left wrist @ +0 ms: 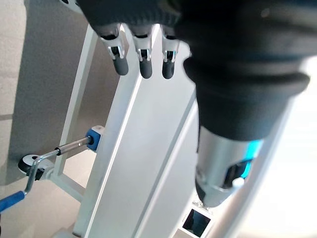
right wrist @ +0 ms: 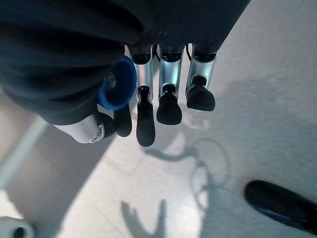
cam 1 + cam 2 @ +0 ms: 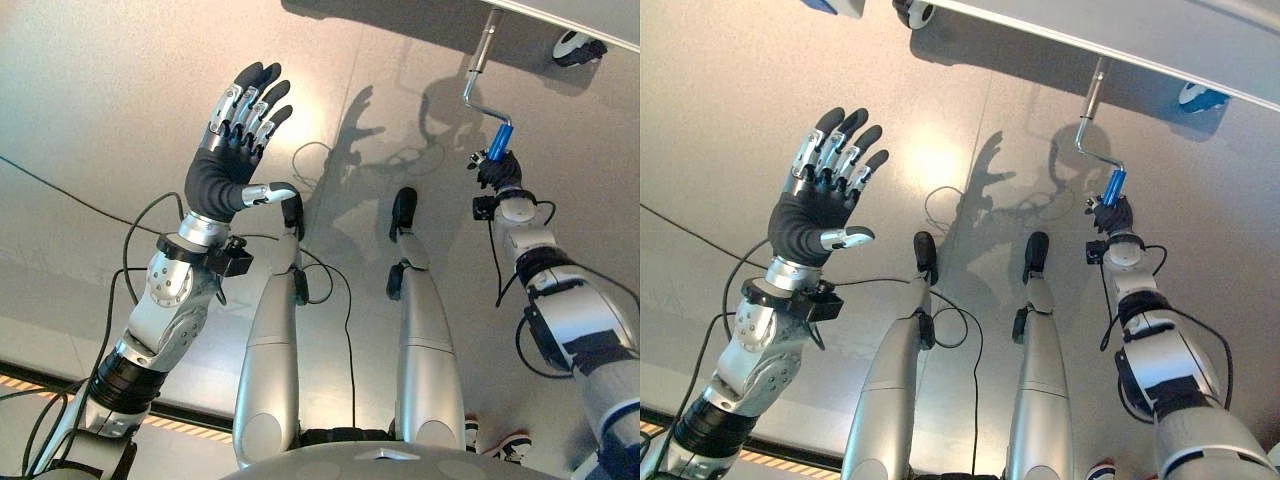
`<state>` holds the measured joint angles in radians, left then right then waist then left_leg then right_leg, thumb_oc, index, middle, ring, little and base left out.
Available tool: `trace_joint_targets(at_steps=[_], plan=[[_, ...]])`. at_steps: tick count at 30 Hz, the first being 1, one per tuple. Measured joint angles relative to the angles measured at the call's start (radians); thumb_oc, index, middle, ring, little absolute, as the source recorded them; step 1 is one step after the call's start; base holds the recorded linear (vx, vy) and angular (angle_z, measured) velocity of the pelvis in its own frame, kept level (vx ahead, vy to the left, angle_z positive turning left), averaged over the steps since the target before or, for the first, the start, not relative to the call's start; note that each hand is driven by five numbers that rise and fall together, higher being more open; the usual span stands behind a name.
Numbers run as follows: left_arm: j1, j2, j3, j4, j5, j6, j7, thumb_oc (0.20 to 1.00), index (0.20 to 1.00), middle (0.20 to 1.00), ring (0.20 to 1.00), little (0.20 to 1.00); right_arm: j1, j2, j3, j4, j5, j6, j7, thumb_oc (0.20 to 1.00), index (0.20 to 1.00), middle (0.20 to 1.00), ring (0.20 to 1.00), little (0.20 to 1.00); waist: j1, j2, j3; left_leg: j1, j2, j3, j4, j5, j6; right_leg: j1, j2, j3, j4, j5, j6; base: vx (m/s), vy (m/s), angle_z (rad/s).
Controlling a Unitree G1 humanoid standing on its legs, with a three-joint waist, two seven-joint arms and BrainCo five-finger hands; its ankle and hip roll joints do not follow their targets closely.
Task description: Raise the hospital bed
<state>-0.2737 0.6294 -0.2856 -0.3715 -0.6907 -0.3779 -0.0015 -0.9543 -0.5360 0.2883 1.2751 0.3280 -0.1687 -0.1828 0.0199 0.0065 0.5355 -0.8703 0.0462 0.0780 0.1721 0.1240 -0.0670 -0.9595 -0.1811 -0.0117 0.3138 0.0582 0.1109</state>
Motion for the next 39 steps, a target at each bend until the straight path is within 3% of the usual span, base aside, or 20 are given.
trace_joint_targets(at_steps=[14, 21, 26, 34, 39], plan=[[-0.059, -0.082, -0.012, 0.020, 0.002, 0.039, 0.039, 1.000, 1.000, 1.000, 1.000, 1.000, -0.142, 0.017, 0.015, 0.078, -0.049, 0.104, -0.007, 0.200, 0.200, 0.200, 0.200, 0.200, 0.043, 0.030, -0.004, -0.123, -0.009, -0.047, 0.055, 0.007, -0.011, -0.128, -0.015, -0.028, 0.119, -0.047, -0.015, 0.00, 0.010, 0.08], [-0.067, -0.124, -0.009, 0.048, 0.003, 0.045, 0.081, 1.000, 1.000, 1.000, 1.000, 1.000, -0.223, 0.080, 0.144, 0.071, -0.115, 0.159, -0.038, 0.200, 0.200, 0.200, 0.200, 0.200, 0.045, 0.044, -0.004, -0.153, -0.002, -0.053, 0.065, 0.011, -0.018, -0.165, -0.010, -0.030, 0.146, -0.056, -0.024, 0.01, 0.015, 0.01], [-0.074, -0.137, -0.007, 0.053, 0.003, 0.045, 0.096, 1.000, 1.000, 1.000, 1.000, 1.000, -0.232, 0.106, 0.164, 0.053, -0.121, 0.176, -0.047, 0.200, 0.200, 0.200, 0.200, 0.200, 0.047, 0.044, -0.004, -0.154, 0.003, -0.054, 0.065, 0.013, -0.022, -0.168, -0.006, -0.034, 0.154, -0.060, -0.029, 0.01, 0.014, 0.00], [-0.075, -0.138, -0.004, 0.053, 0.003, 0.044, 0.118, 1.000, 1.000, 1.000, 1.000, 1.000, -0.236, 0.159, 0.262, -0.123, -0.160, 0.197, -0.056, 0.200, 0.200, 0.200, 0.200, 0.200, 0.045, 0.045, -0.005, -0.155, 0.012, -0.053, 0.065, 0.014, -0.029, -0.171, 0.003, -0.035, 0.156, -0.061, -0.035, 0.00, 0.004, 0.00], [-0.069, -0.137, 0.011, 0.054, 0.003, 0.038, 0.117, 1.000, 1.000, 1.000, 1.000, 1.000, -0.142, 0.129, 0.273, -0.397, -0.154, 0.182, -0.055, 0.200, 0.200, 0.200, 0.200, 0.200, 0.030, 0.050, -0.005, -0.155, 0.019, -0.052, 0.065, 0.014, -0.033, -0.173, 0.006, -0.035, 0.157, -0.060, -0.039, 0.00, 0.002, -0.01]])
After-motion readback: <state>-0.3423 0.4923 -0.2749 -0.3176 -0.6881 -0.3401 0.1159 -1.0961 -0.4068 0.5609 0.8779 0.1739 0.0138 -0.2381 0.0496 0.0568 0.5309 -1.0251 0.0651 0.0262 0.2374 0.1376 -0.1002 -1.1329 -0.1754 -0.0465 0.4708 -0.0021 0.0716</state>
